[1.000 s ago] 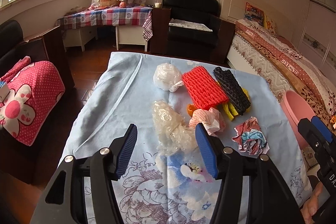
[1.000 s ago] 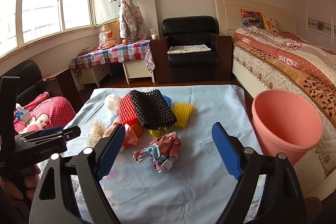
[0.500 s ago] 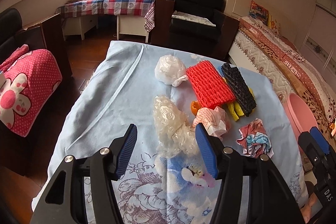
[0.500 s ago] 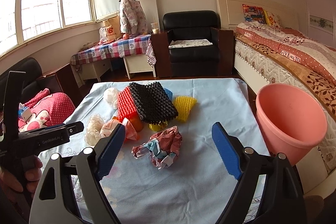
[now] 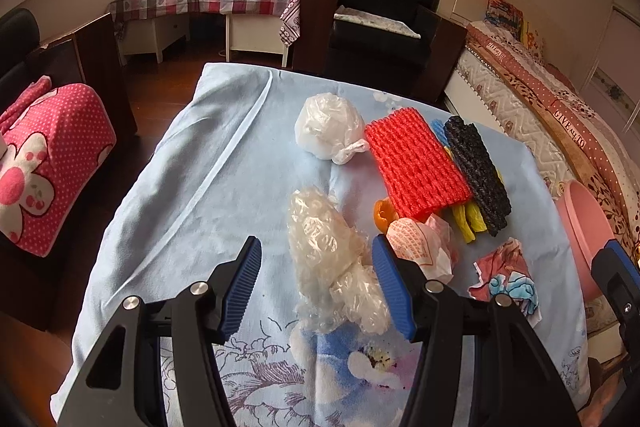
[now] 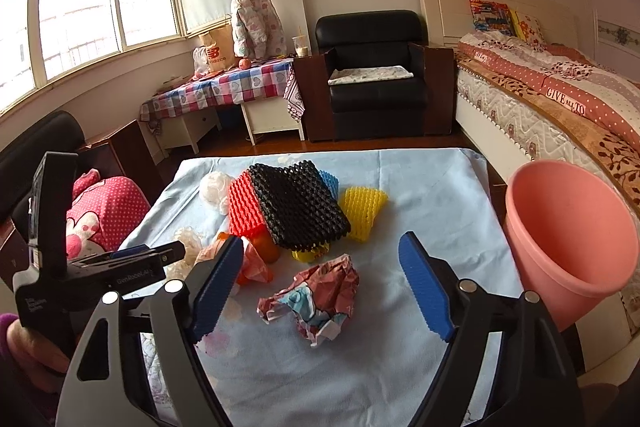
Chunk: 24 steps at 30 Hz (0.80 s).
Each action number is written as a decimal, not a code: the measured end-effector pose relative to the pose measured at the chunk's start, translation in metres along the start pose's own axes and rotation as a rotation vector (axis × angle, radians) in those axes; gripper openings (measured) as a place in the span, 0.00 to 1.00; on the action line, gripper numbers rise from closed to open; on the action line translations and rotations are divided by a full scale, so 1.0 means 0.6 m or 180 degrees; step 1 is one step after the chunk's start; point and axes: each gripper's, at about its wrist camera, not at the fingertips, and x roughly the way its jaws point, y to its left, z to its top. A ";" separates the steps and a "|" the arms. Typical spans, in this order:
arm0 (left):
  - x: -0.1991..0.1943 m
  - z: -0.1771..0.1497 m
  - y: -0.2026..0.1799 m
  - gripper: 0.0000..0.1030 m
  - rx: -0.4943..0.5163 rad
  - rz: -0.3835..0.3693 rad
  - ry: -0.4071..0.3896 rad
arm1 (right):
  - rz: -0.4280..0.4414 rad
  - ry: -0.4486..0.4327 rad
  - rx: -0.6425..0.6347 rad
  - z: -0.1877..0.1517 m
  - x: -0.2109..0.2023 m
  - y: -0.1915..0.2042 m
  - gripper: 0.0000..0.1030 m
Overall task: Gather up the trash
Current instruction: 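Grasp the black foam net with the right tool while the left tool grasps the clear bubble wrap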
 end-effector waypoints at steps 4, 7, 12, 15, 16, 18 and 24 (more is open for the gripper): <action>0.017 0.005 0.003 0.55 -0.0017 0.0000 0.0061 | 0.0041 0.0027 -0.0078 0.011 0.014 0.015 0.78; 0.027 0.005 0.004 0.55 0.0002 -0.0020 0.0090 | 0.0073 0.0056 -0.0179 0.018 0.027 0.029 0.77; 0.041 0.008 0.003 0.52 0.0040 -0.0069 0.0145 | 0.0135 0.0162 -0.0268 0.024 0.050 0.045 0.72; 0.047 0.010 0.002 0.45 0.0054 -0.0107 0.0155 | 0.0158 0.0234 -0.0323 0.026 0.066 0.054 0.68; 0.049 0.011 0.002 0.38 0.0056 -0.0134 0.0153 | 0.0171 0.0261 -0.0331 0.027 0.071 0.056 0.67; 0.048 0.012 0.002 0.35 0.0050 -0.0146 0.0141 | 0.0196 0.0323 -0.0334 0.030 0.086 0.059 0.64; 0.030 0.018 0.018 0.32 -0.0038 -0.0156 0.0036 | 0.0224 0.0523 -0.0329 0.030 0.129 0.057 0.55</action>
